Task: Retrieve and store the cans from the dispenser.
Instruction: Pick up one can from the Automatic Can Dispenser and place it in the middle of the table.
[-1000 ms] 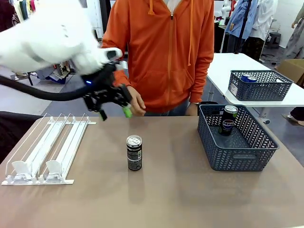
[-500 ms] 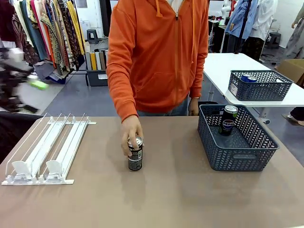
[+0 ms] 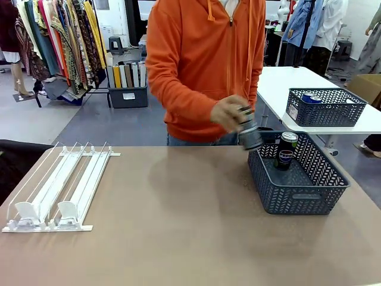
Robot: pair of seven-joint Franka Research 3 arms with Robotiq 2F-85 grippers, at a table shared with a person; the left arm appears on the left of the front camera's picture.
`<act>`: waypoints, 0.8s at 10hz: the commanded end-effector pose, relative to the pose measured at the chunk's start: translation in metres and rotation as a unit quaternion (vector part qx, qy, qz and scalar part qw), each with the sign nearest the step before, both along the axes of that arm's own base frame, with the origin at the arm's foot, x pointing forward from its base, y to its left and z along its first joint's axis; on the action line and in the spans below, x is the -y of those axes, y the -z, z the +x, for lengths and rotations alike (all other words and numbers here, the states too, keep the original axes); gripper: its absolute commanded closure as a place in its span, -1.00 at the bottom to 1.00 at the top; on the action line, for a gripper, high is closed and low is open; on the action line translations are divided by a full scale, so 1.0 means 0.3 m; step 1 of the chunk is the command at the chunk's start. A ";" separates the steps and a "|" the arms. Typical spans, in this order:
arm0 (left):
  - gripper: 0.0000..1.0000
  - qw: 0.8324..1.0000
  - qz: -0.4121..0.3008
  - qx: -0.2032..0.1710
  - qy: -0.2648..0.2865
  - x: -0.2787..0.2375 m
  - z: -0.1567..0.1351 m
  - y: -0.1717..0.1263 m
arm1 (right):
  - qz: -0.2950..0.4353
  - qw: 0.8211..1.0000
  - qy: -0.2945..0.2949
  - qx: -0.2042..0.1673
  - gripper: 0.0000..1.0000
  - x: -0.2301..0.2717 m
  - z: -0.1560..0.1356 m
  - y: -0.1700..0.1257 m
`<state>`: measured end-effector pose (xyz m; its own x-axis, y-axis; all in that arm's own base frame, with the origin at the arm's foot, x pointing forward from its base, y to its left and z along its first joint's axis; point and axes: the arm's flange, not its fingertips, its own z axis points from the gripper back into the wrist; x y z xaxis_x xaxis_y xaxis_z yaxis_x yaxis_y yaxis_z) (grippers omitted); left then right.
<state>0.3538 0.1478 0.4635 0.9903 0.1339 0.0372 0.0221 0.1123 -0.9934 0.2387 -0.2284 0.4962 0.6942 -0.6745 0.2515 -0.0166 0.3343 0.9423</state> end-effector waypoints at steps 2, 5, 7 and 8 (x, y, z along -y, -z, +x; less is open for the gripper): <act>-1.00 1.000 -0.004 0.000 -0.017 -0.038 -0.034 -0.009 | 0.002 1.000 0.002 0.021 -1.00 -0.002 0.012 -0.005; -1.00 1.000 -0.004 0.000 -0.017 -0.038 -0.034 -0.009 | 0.002 1.000 0.002 0.021 -1.00 -0.002 0.012 -0.005; -1.00 1.000 -0.004 0.000 -0.017 -0.038 -0.034 -0.009 | 0.002 1.000 0.002 0.021 -1.00 -0.002 0.012 -0.005; -1.00 1.000 -0.004 0.000 -0.017 -0.038 -0.034 -0.009 | 0.002 1.000 0.002 0.021 -1.00 -0.002 0.012 -0.005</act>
<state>0.3475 0.1615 0.4634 0.9846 0.1717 0.0316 0.0122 0.1129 -0.9935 0.2387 -0.2283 0.4962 0.6943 -0.6743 0.2515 -0.0166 0.3343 0.9423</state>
